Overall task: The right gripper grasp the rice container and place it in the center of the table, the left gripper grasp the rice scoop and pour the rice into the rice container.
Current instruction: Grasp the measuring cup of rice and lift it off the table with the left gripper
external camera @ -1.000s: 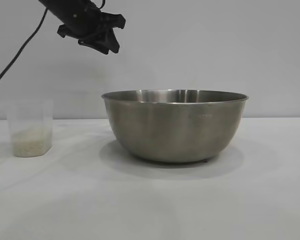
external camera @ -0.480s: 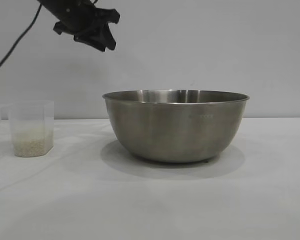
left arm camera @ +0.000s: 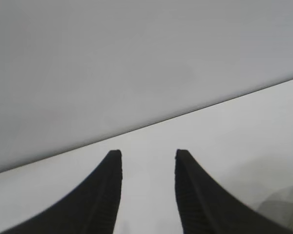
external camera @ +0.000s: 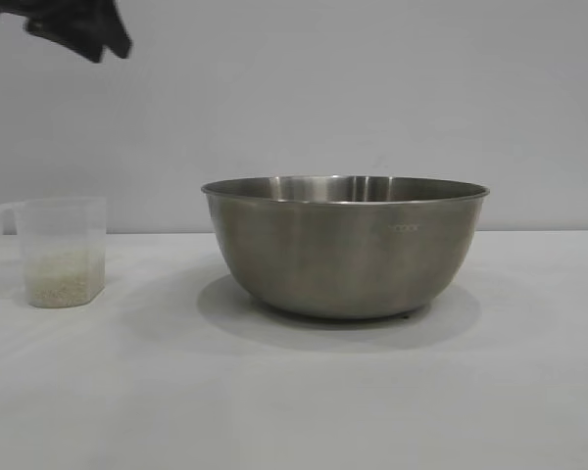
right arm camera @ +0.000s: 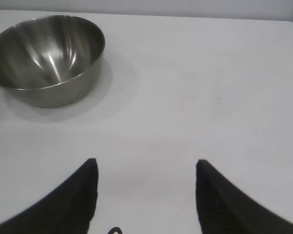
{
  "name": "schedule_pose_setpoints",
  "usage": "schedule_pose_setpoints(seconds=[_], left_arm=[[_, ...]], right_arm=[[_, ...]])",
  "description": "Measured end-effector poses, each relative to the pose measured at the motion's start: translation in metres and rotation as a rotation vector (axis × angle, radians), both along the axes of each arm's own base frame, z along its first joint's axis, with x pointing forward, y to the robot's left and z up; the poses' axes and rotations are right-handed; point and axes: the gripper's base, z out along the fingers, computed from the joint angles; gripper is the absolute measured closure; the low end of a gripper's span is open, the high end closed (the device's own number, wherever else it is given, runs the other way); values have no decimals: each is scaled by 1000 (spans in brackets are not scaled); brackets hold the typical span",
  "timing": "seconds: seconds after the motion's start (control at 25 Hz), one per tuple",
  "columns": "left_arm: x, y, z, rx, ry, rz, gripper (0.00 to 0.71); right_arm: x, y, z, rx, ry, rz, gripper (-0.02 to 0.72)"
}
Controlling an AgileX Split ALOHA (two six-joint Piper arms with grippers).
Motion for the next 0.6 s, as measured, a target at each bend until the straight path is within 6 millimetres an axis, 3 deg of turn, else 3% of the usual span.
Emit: schedule_pose_setpoints(seconds=[0.24, 0.44, 0.6], left_arm=[[-4, 5, -4, -69, 58, 100, 473], [-2, 18, 0, -294, 128, 239, 473], [-1, 29, 1, -344, 133, 257, 473]], right_arm=[[0, 0, 0, 0, 0, 0, 283], [0, 0, 0, 0, 0, 0, 283], [0, 0, 0, 0, 0, 0, 283]])
